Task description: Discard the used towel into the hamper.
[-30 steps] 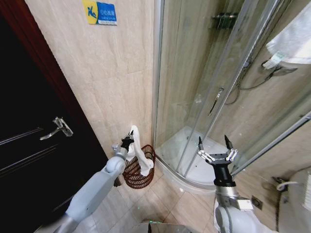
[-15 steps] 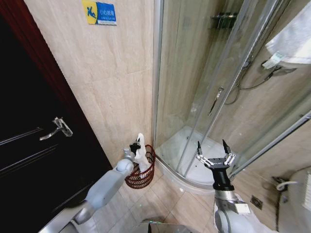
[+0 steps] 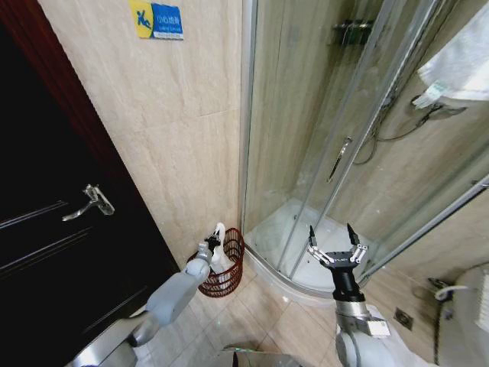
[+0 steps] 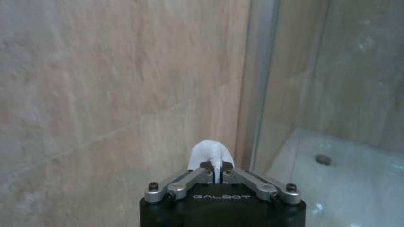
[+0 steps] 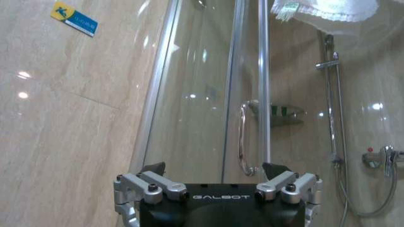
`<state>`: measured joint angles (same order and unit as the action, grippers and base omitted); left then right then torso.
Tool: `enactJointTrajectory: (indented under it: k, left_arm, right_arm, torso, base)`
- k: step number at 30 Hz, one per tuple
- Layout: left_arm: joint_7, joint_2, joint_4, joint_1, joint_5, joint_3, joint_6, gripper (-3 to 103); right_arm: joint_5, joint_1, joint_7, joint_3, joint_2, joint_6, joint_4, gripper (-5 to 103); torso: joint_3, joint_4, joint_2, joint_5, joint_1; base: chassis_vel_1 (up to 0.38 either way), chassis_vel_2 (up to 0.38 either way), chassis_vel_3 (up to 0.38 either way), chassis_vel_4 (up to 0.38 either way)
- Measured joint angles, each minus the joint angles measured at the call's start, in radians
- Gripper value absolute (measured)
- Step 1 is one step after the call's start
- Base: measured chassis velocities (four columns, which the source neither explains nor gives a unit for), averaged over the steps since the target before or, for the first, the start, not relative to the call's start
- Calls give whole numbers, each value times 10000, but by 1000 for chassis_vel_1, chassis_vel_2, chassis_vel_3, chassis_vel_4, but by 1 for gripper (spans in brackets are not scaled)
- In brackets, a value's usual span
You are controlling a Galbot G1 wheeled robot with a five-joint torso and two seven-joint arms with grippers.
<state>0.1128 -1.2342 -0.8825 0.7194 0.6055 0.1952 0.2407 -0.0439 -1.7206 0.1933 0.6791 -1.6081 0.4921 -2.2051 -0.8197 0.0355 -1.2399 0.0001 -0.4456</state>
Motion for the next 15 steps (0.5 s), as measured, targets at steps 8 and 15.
enactJointTrajectory:
  k: [8, 15]
  left_arm:
    - [-316, -482, 2058, -529, -1040, 676, 935, 3]
    - [-462, -880, 2898, -576, -1521, 359, 1092, 3]
  right_arm:
    - [9, -70, 66, 2, 0, -5, -77, 100]
    - [-64, -177, 134, 61, 0, -5, -101, 100]
  torso:
    - [0, 1, -1, 0, 0]
    - [0, -2, -1, 0, 0]
  base:
    - [0, 0, 0, 0]
    - [0, 0, 0, 0]
